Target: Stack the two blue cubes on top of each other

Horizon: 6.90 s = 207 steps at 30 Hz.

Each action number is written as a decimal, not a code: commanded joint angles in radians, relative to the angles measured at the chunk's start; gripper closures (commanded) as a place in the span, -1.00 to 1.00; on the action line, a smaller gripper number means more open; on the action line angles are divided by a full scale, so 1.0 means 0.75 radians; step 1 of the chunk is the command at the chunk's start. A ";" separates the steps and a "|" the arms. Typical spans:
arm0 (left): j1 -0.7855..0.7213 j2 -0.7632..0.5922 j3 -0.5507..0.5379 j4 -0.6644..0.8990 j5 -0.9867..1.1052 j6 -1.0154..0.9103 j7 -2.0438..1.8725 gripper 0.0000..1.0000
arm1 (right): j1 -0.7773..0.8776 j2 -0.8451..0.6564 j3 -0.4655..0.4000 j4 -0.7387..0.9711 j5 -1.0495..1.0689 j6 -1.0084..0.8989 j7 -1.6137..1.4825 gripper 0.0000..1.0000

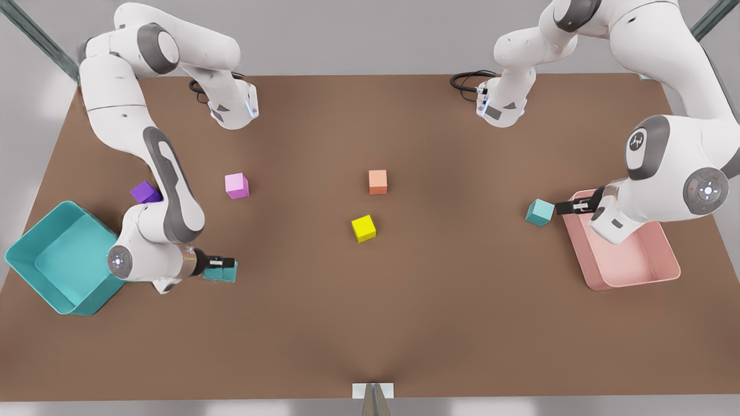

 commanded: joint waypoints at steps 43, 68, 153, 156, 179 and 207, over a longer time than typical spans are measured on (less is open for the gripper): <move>-0.261 -0.212 0.465 -1.180 -0.029 1.227 1.042 -1.00 | 0.209 -0.765 -0.273 0.224 -0.267 -0.755 -0.266 -1.00; -0.230 -0.114 0.482 -1.306 -0.027 1.427 1.167 -1.00 | 0.211 -0.557 -0.300 0.242 -0.259 -0.764 -0.229 -1.00; -1.120 0.917 0.382 0.573 -0.045 1.104 -0.555 -0.35 | 0.170 -0.489 -0.304 0.253 -0.259 -0.762 -0.258 -1.00; -1.118 0.921 0.380 0.561 -0.043 1.094 -0.555 -0.35 | 0.170 -0.489 -0.304 0.255 -0.259 -0.762 -0.256 -1.00; -1.108 0.943 0.384 0.559 -0.033 1.075 -0.549 -0.38 | 0.172 -0.487 -0.304 0.249 -0.259 -0.760 -0.254 -1.00; -0.408 -0.100 0.312 -0.040 0.045 0.124 0.388 -1.00 | 0.170 -0.487 -0.304 0.253 -0.259 -0.762 -0.256 -1.00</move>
